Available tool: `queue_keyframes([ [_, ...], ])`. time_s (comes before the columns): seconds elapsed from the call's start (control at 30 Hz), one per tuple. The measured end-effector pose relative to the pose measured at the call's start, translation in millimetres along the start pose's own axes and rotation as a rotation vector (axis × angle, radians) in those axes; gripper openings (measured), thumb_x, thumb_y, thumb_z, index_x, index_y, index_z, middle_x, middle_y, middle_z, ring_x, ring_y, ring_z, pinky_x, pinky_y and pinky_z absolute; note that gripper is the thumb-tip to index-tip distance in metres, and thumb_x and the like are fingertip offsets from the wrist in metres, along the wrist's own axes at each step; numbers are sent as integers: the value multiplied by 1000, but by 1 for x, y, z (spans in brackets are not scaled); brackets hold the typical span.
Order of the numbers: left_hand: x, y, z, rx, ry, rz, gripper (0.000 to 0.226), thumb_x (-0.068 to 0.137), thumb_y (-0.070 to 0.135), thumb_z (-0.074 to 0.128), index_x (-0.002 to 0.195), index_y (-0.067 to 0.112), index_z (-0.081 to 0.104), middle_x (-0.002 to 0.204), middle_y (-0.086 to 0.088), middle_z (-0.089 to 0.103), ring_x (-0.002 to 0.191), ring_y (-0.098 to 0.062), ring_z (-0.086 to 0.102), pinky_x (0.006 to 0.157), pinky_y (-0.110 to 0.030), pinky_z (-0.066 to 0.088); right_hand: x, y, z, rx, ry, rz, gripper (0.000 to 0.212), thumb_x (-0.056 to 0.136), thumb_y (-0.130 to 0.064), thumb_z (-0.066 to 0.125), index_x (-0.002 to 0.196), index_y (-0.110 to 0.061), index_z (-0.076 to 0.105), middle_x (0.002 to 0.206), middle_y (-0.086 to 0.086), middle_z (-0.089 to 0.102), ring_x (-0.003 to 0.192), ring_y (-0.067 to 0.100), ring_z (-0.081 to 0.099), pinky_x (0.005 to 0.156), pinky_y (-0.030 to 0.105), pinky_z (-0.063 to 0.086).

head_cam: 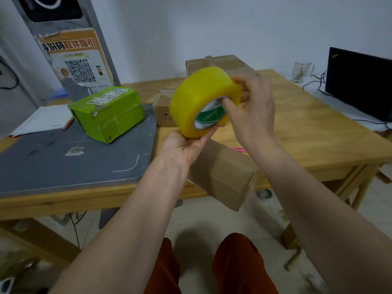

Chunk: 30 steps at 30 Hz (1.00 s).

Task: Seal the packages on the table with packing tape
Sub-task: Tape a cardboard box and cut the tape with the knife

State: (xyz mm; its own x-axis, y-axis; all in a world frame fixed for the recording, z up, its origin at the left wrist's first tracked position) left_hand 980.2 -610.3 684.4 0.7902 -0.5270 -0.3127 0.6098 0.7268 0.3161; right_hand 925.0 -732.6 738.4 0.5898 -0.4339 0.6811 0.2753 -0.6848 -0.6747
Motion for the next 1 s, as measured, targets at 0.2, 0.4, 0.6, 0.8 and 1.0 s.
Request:
queue_keyframes([
  [0.2,-3,22,-23,-111,-11,53,40,106,18,37,140,-3,44,135,-33,49,125,-45,48,75,-49,58,-24,25,17,-308,-688,269,115,60,-66,77,151,-19,25,148,10,38,138,30,33,109,48,37],
  [0.4,-8,37,-31,-179,-4,72,40,105,17,39,135,-9,43,142,-36,39,134,-46,40,83,-45,56,-70,45,38,-739,-1168,313,127,59,-68,77,152,-38,-4,153,8,21,139,39,24,106,61,33],
  [0.6,-20,67,-40,-254,12,153,33,103,17,44,107,-15,54,139,-35,40,135,-43,37,98,-37,51,-51,57,46,-618,-916,402,95,68,-57,75,146,-35,27,132,9,40,125,35,39,101,51,37],
  [0.8,-26,88,-47,-278,53,211,43,103,18,45,138,-6,44,142,-31,39,133,-41,40,84,-39,54,-36,73,56,465,-787,966,65,66,-45,83,122,-18,65,103,8,74,91,27,71,75,37,56],
  [1.0,-22,97,-50,-190,120,270,35,104,16,41,131,-6,48,130,-29,46,135,-37,40,59,-36,57,-64,100,73,1098,-661,1227,52,69,-38,82,115,-14,73,108,14,71,91,33,70,81,48,55],
])
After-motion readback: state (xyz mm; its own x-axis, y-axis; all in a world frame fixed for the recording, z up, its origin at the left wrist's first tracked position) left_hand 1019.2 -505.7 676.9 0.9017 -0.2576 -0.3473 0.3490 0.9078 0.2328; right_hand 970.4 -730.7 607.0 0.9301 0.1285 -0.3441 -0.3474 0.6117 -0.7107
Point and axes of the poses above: each hand's wrist, its own x-axis towards the middle knuckle, its own z-axis out of the palm, y = z × x, the point moved 4 cm from there along x, towards the middle knuckle
